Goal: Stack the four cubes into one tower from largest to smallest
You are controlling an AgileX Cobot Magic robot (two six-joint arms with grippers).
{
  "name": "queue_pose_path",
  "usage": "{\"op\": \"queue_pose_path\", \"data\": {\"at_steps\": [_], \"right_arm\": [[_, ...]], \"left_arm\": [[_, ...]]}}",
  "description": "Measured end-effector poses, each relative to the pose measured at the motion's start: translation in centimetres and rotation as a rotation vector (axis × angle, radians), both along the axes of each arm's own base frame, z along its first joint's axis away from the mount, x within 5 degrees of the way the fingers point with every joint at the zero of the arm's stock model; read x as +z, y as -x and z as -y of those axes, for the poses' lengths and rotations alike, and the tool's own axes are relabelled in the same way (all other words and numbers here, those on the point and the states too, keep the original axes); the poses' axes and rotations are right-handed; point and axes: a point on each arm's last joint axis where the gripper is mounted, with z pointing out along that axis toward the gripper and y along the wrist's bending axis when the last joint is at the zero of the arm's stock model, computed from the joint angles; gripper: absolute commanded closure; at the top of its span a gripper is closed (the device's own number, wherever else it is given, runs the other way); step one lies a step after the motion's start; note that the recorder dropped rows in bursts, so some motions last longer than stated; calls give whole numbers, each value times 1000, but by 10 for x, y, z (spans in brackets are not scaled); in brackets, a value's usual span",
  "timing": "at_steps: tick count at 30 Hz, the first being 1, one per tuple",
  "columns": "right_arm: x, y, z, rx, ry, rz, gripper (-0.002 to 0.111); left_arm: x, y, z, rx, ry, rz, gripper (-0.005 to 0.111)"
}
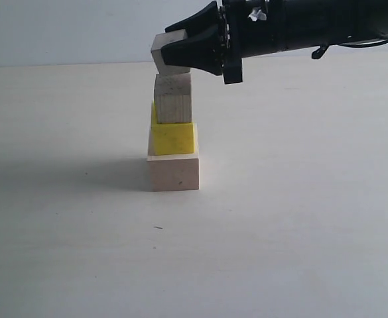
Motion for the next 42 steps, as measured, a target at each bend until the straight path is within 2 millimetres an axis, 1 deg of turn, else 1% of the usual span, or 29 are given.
{"op": "queue_pose_path", "data": {"at_steps": [14,28,42], "right_arm": [[0,1,-1,3,-2,0,108],[5,-2,-2,-32,-56,-14,108],[8,0,-2,-25,-49,-14,108]], "left_arm": [[1,-1,0,4,3,10,107],[1,-1,0,4,7,8,107],[1,-1,0,4,10,6,107]]}}
